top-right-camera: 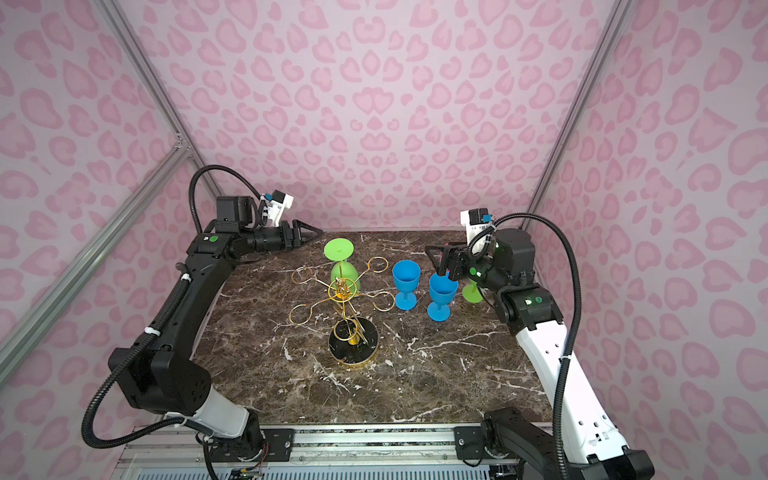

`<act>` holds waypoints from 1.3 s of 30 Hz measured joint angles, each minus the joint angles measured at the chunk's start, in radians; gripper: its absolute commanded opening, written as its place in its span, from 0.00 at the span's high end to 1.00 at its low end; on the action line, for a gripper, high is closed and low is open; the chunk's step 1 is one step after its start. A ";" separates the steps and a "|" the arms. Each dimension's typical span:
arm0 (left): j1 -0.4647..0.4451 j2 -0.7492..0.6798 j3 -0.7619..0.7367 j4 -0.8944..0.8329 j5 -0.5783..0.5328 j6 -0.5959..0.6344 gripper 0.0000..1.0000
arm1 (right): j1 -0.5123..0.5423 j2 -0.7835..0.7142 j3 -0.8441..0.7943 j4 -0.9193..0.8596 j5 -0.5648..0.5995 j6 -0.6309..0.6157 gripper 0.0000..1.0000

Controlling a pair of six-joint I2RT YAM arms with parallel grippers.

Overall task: Take the wine glass off the wine glass rack
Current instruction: 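Move the left gripper to the foot of the remaining lime-green glass on the rack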

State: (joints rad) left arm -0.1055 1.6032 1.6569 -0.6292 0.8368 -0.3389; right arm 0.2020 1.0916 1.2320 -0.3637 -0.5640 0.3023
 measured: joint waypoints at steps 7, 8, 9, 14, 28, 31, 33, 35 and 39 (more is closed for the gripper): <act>-0.035 0.040 0.016 -0.061 -0.041 0.036 0.44 | 0.003 0.001 -0.018 0.000 0.011 -0.004 0.21; -0.040 0.043 0.017 -0.065 -0.043 0.036 0.45 | 0.003 0.001 -0.019 0.000 0.011 -0.004 0.20; -0.044 0.044 0.017 -0.069 -0.044 0.037 0.45 | 0.004 0.001 -0.019 0.000 0.013 -0.006 0.20; -0.060 0.046 0.018 -0.077 -0.048 0.040 0.48 | 0.005 0.000 -0.031 0.002 0.014 -0.007 0.20; -0.071 0.037 -0.005 -0.044 -0.021 0.024 0.68 | 0.005 -0.006 -0.047 0.003 0.014 -0.011 0.19; -0.072 0.034 -0.006 -0.041 -0.014 0.024 0.72 | 0.005 -0.006 -0.050 0.003 0.014 -0.011 0.19; -0.072 0.033 -0.006 -0.040 -0.014 0.023 0.74 | 0.005 -0.006 -0.050 0.003 0.014 -0.011 0.19; -0.072 0.031 -0.006 -0.037 -0.013 0.021 0.76 | 0.005 -0.007 -0.050 0.003 0.014 -0.011 0.19; -0.071 0.026 -0.006 -0.036 -0.013 0.017 0.80 | 0.005 -0.009 -0.052 0.003 0.014 -0.011 0.19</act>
State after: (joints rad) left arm -0.1768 1.6287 1.6505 -0.6655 0.8234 -0.3218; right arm 0.2073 1.0828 1.1801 -0.3611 -0.5499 0.2916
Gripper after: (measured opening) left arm 0.212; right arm 0.808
